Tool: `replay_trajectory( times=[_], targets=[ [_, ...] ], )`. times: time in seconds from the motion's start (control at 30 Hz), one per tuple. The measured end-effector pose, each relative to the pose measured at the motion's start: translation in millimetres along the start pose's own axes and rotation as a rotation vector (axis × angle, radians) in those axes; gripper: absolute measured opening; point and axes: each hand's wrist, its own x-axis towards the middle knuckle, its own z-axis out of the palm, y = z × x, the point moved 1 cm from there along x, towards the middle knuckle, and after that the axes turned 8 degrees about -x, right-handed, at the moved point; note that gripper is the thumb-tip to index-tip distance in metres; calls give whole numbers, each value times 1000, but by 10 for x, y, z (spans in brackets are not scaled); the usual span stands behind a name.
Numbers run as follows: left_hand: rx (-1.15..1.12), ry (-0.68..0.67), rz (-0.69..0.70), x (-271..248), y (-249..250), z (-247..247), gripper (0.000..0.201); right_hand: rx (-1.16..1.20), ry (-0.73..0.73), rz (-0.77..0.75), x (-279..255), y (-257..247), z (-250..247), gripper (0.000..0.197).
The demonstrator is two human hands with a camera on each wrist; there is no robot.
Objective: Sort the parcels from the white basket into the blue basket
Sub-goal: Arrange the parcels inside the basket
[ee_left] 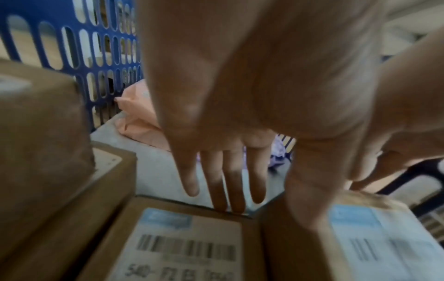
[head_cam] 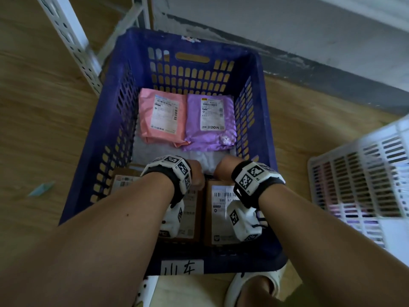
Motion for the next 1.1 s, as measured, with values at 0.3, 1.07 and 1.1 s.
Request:
replay_trajectory(
  times=[0.3, 1.07, 1.1],
  targets=[
    [-501, -163, 84, -279, 148, -103, 97, -102, 113, 39, -326, 39, -175, 26],
    [-1191, 241, 370, -1794, 400, -840, 15, 886, 649, -135, -1818, 312, -832, 19],
    [-1254, 261, 394, -1875, 410, -842, 17, 918, 625, -161, -1877, 292, -825, 27]
  ],
)
